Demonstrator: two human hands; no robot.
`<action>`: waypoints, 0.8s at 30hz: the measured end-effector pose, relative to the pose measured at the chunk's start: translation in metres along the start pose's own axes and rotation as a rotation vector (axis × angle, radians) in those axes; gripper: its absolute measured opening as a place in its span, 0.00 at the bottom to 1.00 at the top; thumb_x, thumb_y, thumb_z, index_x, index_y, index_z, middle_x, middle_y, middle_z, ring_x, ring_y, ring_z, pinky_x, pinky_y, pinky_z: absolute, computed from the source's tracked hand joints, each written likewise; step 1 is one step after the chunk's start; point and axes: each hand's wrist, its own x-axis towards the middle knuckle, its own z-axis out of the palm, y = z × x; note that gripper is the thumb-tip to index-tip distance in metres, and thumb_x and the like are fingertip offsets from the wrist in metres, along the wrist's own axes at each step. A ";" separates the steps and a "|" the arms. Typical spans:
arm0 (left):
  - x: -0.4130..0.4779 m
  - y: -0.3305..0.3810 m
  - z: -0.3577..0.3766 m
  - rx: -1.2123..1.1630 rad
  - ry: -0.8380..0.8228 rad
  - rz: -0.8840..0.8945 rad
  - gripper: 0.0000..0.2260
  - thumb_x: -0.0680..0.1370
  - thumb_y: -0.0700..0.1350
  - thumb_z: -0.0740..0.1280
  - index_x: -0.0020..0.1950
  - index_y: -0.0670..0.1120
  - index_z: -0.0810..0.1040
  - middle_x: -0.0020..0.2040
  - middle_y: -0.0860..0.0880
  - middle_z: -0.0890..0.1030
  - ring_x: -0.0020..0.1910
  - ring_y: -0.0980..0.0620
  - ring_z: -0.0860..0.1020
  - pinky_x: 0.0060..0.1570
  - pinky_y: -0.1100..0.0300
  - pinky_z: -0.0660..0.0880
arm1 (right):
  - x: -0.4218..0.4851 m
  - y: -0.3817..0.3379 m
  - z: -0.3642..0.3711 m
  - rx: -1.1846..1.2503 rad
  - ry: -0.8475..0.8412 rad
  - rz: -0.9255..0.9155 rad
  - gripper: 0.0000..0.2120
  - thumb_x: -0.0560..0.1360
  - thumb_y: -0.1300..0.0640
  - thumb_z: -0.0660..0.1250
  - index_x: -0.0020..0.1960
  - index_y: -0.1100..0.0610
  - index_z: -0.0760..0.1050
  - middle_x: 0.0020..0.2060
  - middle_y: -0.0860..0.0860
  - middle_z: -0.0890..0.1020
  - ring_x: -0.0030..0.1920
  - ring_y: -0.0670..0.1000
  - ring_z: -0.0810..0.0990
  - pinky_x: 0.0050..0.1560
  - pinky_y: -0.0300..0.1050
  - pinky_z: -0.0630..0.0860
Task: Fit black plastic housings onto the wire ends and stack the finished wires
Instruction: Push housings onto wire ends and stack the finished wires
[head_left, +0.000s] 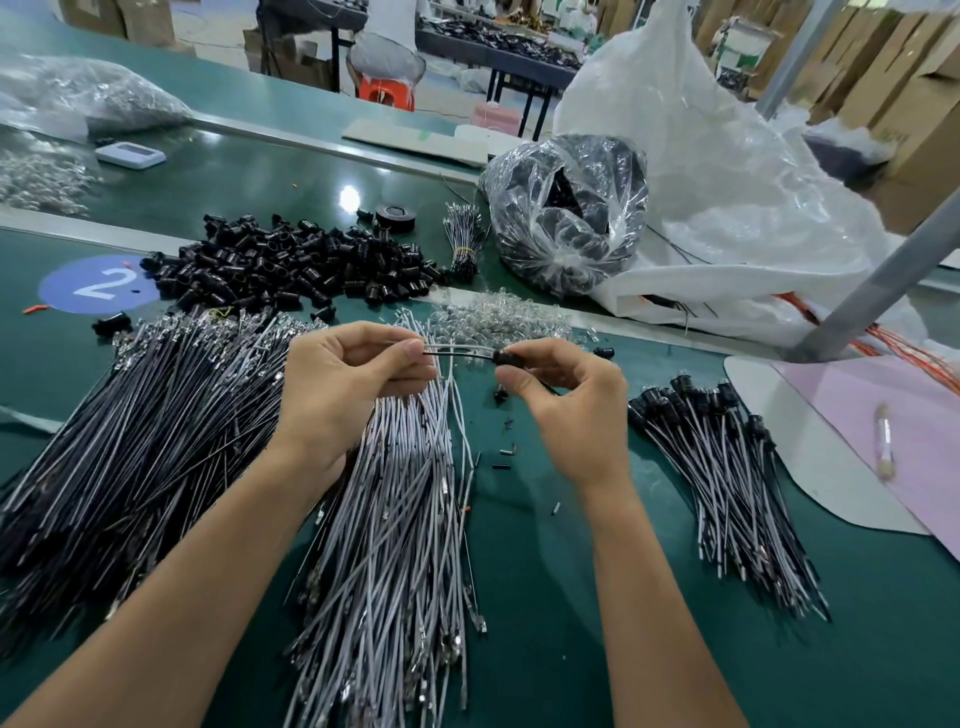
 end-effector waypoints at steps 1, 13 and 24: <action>0.001 0.000 -0.002 -0.003 0.035 0.005 0.03 0.72 0.35 0.71 0.45 0.40 0.82 0.36 0.45 0.85 0.35 0.49 0.85 0.36 0.64 0.80 | 0.001 0.000 -0.002 0.037 0.013 0.036 0.12 0.69 0.62 0.78 0.41 0.45 0.82 0.36 0.42 0.85 0.40 0.42 0.83 0.45 0.34 0.76; 0.004 0.000 -0.011 0.048 -0.504 -0.186 0.23 0.63 0.55 0.80 0.54 0.46 0.84 0.55 0.45 0.84 0.55 0.48 0.82 0.53 0.59 0.79 | 0.004 -0.001 -0.015 1.206 -0.019 0.427 0.06 0.75 0.59 0.64 0.47 0.61 0.76 0.43 0.55 0.85 0.42 0.52 0.85 0.43 0.43 0.82; -0.002 -0.004 0.000 -0.063 -0.400 -0.089 0.15 0.67 0.49 0.77 0.52 0.47 0.86 0.50 0.42 0.85 0.48 0.48 0.84 0.48 0.61 0.79 | -0.010 -0.010 0.018 0.564 -0.412 0.255 0.18 0.74 0.61 0.69 0.63 0.56 0.72 0.33 0.54 0.83 0.32 0.50 0.81 0.34 0.42 0.78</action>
